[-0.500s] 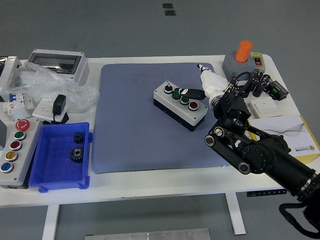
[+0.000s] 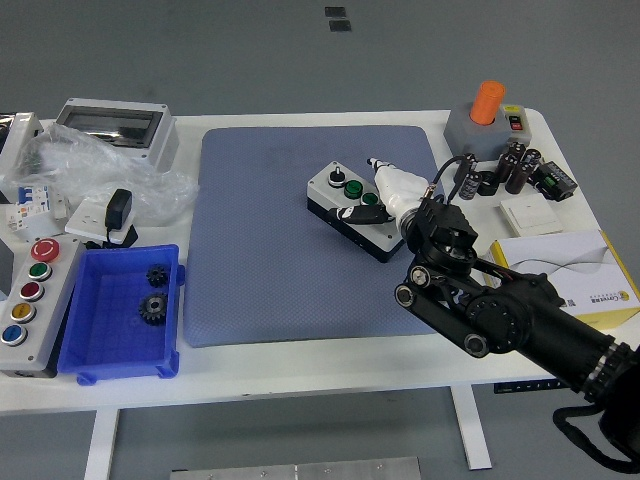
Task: Pick up the button,place it on the desk,press the button,press the button
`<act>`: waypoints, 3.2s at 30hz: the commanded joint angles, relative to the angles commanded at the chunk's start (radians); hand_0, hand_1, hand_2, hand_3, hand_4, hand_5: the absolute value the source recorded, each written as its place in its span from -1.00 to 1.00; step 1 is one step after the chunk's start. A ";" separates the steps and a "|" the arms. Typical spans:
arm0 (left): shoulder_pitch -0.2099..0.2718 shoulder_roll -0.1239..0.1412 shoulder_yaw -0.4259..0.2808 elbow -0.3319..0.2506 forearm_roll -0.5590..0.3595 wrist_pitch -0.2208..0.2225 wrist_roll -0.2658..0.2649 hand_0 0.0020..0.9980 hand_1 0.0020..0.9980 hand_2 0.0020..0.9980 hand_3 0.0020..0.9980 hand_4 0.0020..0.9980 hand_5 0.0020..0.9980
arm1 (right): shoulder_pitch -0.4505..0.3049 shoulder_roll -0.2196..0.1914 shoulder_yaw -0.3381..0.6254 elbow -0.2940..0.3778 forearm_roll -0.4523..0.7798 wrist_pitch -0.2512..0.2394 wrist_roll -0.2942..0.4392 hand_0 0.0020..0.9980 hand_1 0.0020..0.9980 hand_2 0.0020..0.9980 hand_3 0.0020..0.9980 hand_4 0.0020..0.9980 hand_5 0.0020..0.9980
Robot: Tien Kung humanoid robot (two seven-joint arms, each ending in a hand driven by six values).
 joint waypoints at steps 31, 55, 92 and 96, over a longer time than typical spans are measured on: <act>0.002 0.001 -0.012 0.000 0.019 -0.004 -0.004 0.25 0.28 0.17 0.23 0.36 -0.31 | 0.018 0.017 -0.094 -0.051 -0.010 -0.027 0.000 -0.31 0.18 0.21 0.51 0.42 -0.65; 0.003 0.001 -0.011 0.000 0.013 0.000 -0.010 0.23 0.29 0.17 0.23 0.34 -0.31 | 0.099 -0.154 -0.205 0.141 0.017 -0.059 0.145 -0.57 -0.16 -0.24 -0.17 -0.13 -0.92; 0.000 0.001 -0.002 0.000 0.011 -0.001 -0.008 0.22 0.29 0.17 0.23 0.35 -0.28 | 0.136 -0.209 -0.501 0.064 0.072 -0.227 0.497 -0.10 0.07 -0.15 -0.03 -0.66 -1.00; 0.001 0.002 -0.002 0.000 0.012 -0.001 -0.008 0.22 0.29 0.17 0.23 0.35 -0.27 | 0.135 -0.206 -0.499 0.060 0.060 -0.215 0.490 0.01 0.17 0.14 0.02 -0.67 -1.00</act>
